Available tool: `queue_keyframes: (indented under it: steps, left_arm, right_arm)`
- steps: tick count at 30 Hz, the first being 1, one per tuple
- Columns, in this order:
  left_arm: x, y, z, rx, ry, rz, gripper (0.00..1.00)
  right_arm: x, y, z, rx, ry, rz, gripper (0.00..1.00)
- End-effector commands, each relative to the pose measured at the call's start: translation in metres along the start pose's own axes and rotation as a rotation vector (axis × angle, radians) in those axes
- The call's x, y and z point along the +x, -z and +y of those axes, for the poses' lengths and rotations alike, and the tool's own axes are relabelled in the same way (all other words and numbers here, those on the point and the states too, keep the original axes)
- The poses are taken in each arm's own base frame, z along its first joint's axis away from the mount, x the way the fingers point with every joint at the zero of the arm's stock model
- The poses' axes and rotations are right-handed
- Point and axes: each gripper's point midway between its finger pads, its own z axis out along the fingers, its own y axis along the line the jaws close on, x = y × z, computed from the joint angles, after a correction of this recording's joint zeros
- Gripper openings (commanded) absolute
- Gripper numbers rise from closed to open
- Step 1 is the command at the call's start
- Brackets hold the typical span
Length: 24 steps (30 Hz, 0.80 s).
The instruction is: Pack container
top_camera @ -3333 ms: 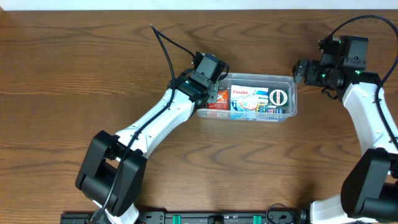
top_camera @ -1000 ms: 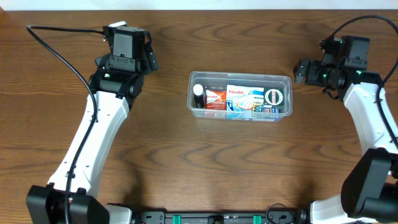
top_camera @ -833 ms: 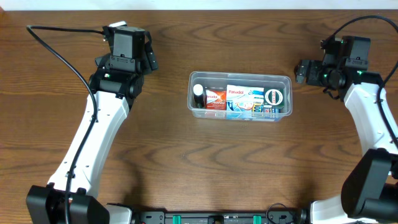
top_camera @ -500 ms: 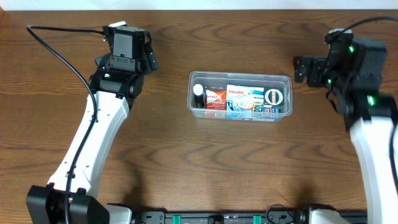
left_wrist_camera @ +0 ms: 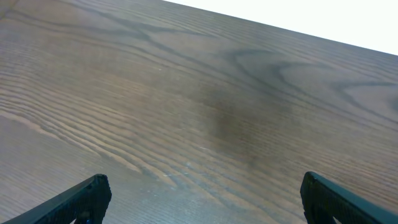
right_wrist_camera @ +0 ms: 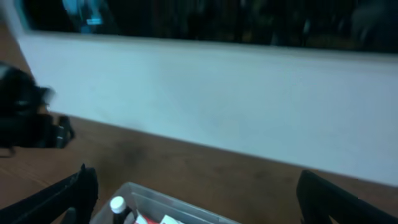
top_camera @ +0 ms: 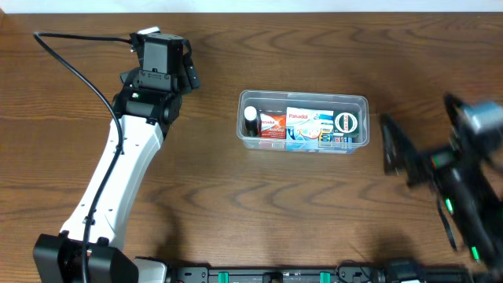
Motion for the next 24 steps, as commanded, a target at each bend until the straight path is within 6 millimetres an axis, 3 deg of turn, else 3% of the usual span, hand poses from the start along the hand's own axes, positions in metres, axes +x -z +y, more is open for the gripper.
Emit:
queue_keyframes:
  steps: [1,6,11,18,24]
  left_arm:
    - [-0.006,0.005,0.004,-0.008,-0.001,-0.018,0.98]
    - [-0.006,0.005,0.004,-0.008,-0.001,-0.018,0.98]
    - [-0.006,0.005,0.004,-0.008,-0.001,-0.018,0.98]
    - [-0.006,0.005,0.004,-0.008,-0.001,-0.018,0.98]
    - [-0.006,0.005,0.004,-0.008,-0.001,-0.018,0.98]
  right_arm:
    - [-0.001,0.031,0.008,-0.012,0.025,-0.042,0.99]
    - [0.022,0.080,0.010,0.022,0.021,-0.023,0.99]
    - [0.054,0.099,0.005,0.075,0.012,0.024,0.99]
    - [0.107,0.086,-0.006,0.110,0.006,0.052,0.99]
    - [0.129,0.058,-0.013,0.109,0.052,-0.045,0.99]
